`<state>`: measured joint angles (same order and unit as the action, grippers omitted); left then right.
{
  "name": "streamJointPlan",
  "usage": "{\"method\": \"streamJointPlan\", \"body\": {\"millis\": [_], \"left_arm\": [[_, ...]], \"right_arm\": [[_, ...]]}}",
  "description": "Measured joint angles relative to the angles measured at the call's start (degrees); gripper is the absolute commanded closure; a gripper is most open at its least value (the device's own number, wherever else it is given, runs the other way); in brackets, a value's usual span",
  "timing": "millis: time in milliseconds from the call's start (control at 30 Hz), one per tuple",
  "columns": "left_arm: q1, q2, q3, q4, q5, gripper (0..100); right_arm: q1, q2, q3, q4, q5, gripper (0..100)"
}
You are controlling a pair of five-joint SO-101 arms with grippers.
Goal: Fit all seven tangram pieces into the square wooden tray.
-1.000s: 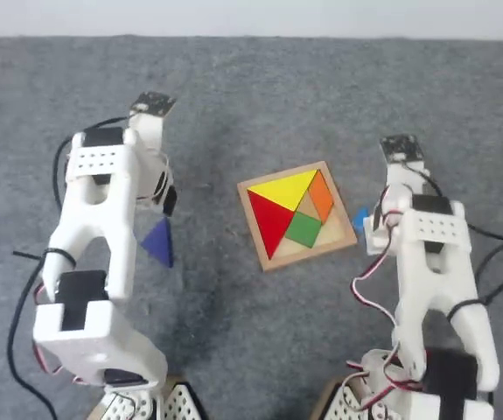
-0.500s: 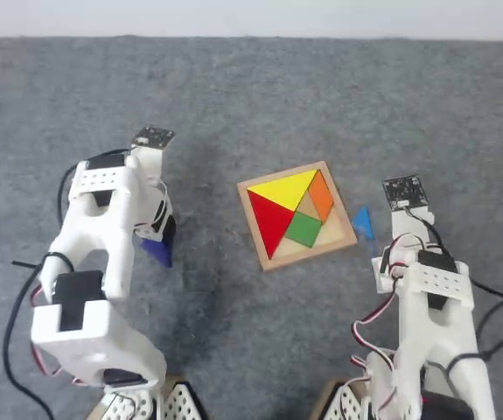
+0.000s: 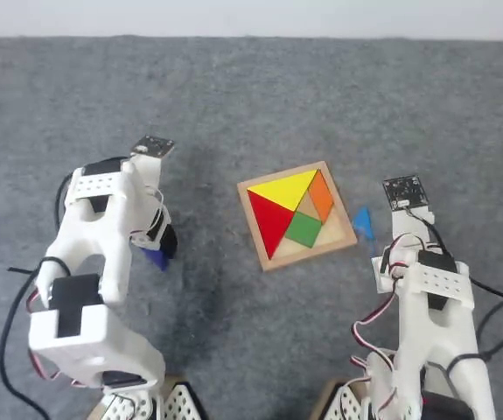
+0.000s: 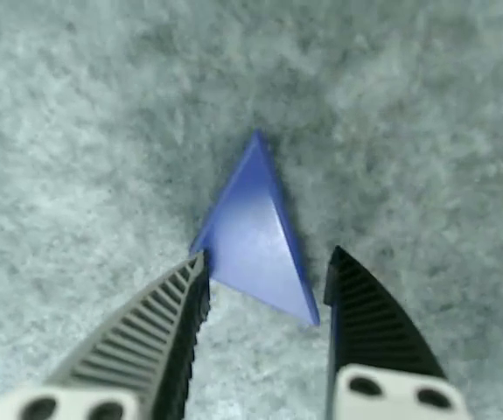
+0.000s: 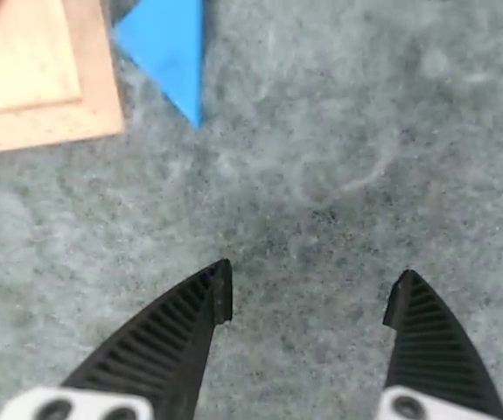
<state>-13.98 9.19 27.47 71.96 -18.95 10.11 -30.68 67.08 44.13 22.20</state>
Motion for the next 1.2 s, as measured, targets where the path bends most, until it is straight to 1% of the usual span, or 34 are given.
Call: {"method": "streamJointPlan", "body": {"millis": [133,300,367,433,600,800,933,1200], "left_arm": [[-1.05,-0.62,0.44,0.09,-0.26,78],[-6.07,-0.62,0.35,0.18,-0.18,78],[-6.86,-0.62,0.35,0.18,-0.18,78],[-6.86,-0.62,0.35,0.09,-0.18,78],[-6.59,-0.62,0.35,-3.60,-0.18,78],[-2.20,-0.62,-0.09,-4.40,-3.87,78],[-2.55,-0.62,-1.93,-4.40,-4.40,78],[-2.37,0.62,-2.64,-4.40,-10.29,78]], "right_arm": [[0.00,0.00,0.00,0.00,0.00,70.7],[0.00,0.00,0.00,0.00,0.00,70.7],[0.00,0.00,0.00,0.00,0.00,70.7],[0.00,0.00,0.00,0.00,0.00,70.7],[0.00,0.00,0.00,0.00,0.00,70.7],[0.00,0.00,0.00,0.00,0.00,70.7],[0.00,0.00,0.00,0.00,0.00,70.7],[0.00,0.00,0.00,0.00,0.00,70.7]]}}
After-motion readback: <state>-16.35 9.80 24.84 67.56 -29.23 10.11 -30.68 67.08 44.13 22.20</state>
